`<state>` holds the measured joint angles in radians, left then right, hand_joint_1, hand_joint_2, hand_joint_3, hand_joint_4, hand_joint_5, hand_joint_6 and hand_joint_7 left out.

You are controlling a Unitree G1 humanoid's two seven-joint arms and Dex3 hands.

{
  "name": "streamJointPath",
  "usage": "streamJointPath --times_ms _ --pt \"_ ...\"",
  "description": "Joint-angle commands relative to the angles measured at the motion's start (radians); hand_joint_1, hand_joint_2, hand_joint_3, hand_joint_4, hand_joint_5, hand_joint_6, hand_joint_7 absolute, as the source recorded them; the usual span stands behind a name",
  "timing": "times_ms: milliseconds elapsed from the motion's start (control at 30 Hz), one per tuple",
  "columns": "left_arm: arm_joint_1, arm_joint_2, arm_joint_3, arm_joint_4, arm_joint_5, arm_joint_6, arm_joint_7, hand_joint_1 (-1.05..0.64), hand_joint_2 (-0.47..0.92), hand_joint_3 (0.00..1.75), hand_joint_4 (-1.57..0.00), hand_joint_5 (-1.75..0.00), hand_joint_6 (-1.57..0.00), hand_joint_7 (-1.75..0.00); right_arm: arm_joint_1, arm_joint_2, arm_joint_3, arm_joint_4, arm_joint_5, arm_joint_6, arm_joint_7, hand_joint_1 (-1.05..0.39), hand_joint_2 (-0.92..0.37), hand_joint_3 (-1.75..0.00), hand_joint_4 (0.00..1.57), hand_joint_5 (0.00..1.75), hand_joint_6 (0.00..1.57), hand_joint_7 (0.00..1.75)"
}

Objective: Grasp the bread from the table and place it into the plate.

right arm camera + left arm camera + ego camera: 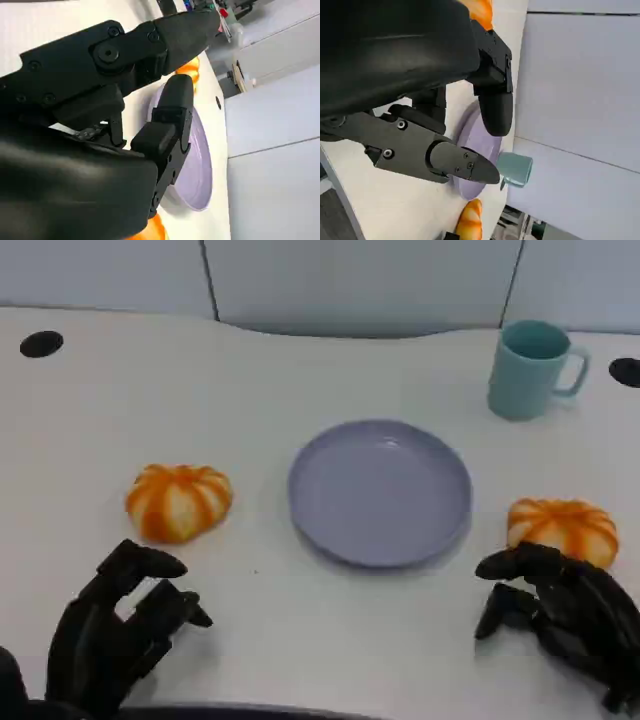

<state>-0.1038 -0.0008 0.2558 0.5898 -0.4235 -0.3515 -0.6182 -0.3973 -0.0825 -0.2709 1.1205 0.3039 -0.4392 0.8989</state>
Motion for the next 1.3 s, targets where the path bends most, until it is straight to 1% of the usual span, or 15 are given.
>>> streamJointPath --times_ms 33,133,267,467,600,700,833,900,1000,1133,1200,1233,1300 --pt "0.011 0.012 0.003 -0.02 -0.015 0.029 -0.008 -0.48 0.9 0.01 -0.51 -1.75 -0.37 -1.5 0.021 -0.006 0.006 -0.012 -0.005 0.01 -0.005 -0.54 -0.92 -0.09 0.63 1.42 0.8 0.78" --pt "0.014 0.014 0.004 -0.022 -0.034 0.059 -0.031 -0.47 0.91 0.01 -0.49 -1.75 -0.32 -1.55 0.018 -0.01 0.006 -0.008 0.0 0.026 0.016 -0.55 -0.92 -0.1 0.61 1.43 0.78 0.78" --pt "0.012 0.012 0.009 -0.029 -0.053 0.093 -0.048 -0.48 0.91 0.01 -0.52 -1.75 -0.3 -1.56 0.012 -0.013 0.007 0.007 -0.005 0.027 0.03 -0.53 -0.92 -0.12 0.6 1.42 0.75 0.81" --pt "0.016 0.013 0.008 -0.04 -0.057 0.105 -0.053 -0.49 0.9 0.0 -0.55 -1.75 -0.3 -1.57 0.0 -0.019 -0.007 0.024 0.011 0.069 0.067 -0.53 -0.92 -0.11 0.63 1.36 0.74 0.81" --pt "0.018 0.015 0.01 -0.04 -0.055 0.103 -0.055 -0.49 0.9 0.0 -0.54 -1.75 -0.3 -1.57 0.004 -0.016 -0.004 0.026 0.003 0.041 0.062 -0.54 -0.92 -0.12 0.64 1.34 0.74 0.8" --pt "0.019 0.018 0.009 -0.037 -0.041 0.074 -0.053 -0.48 0.91 0.01 -0.51 -1.75 -0.29 -1.58 0.006 -0.013 -0.003 0.025 0.003 0.038 0.06 -0.56 -0.92 -0.13 0.64 1.33 0.75 0.8" --pt "0.017 0.036 -0.008 -0.049 0.031 -0.025 -0.031 -0.47 0.92 0.02 -0.45 -1.75 -0.29 -1.58 0.012 -0.007 -0.004 0.008 0.01 0.056 0.053 -0.54 -0.92 -0.11 0.65 1.34 0.75 0.8" --pt "0.015 0.046 -0.014 -0.066 0.064 -0.072 -0.021 -0.44 0.91 0.02 -0.46 -1.75 -0.28 -1.56 0.016 -0.004 -0.001 0.0 0.006 0.039 0.046 -0.55 -0.92 -0.12 0.65 1.35 0.75 0.8" --pt "0.02 0.068 -0.031 -0.107 0.13 -0.136 0.014 -0.43 0.89 0.01 -0.44 -1.75 -0.24 -1.55 0.02 -0.004 0.006 -0.005 -0.006 0.029 0.028 -0.56 -0.92 -0.12 0.63 1.41 0.75 0.81" --pt "0.035 0.09 -0.051 -0.213 0.191 -0.145 0.081 -0.37 0.87 0.0 -0.32 -1.75 -0.21 -1.55 0.022 -0.006 0.012 0.003 -0.017 0.007 0.018 -0.57 -0.92 -0.12 0.61 1.43 0.76 0.82" --pt "0.043 0.098 -0.06 -0.265 0.219 -0.136 0.118 -0.35 0.87 0.0 -0.3 -1.75 -0.21 -1.55 0.02 -0.008 0.016 0.005 -0.023 -0.002 0.015 -0.57 -0.92 -0.12 0.61 1.42 0.76 0.82" --pt "0.046 0.114 -0.066 -0.287 0.268 -0.15 0.149 -0.35 0.87 0.0 -0.3 -1.75 -0.21 -1.55 0.02 -0.009 0.017 0.001 -0.023 -0.002 0.021 -0.57 -0.92 -0.12 0.62 1.42 0.76 0.83" --pt "0.047 0.139 -0.076 -0.311 0.342 -0.174 0.193 -0.4 0.89 0.01 -0.29 -1.75 -0.17 -1.51 0.019 -0.011 0.018 -0.003 -0.02 0.004 0.032 -0.55 -0.92 -0.13 0.62 1.42 0.76 0.83"
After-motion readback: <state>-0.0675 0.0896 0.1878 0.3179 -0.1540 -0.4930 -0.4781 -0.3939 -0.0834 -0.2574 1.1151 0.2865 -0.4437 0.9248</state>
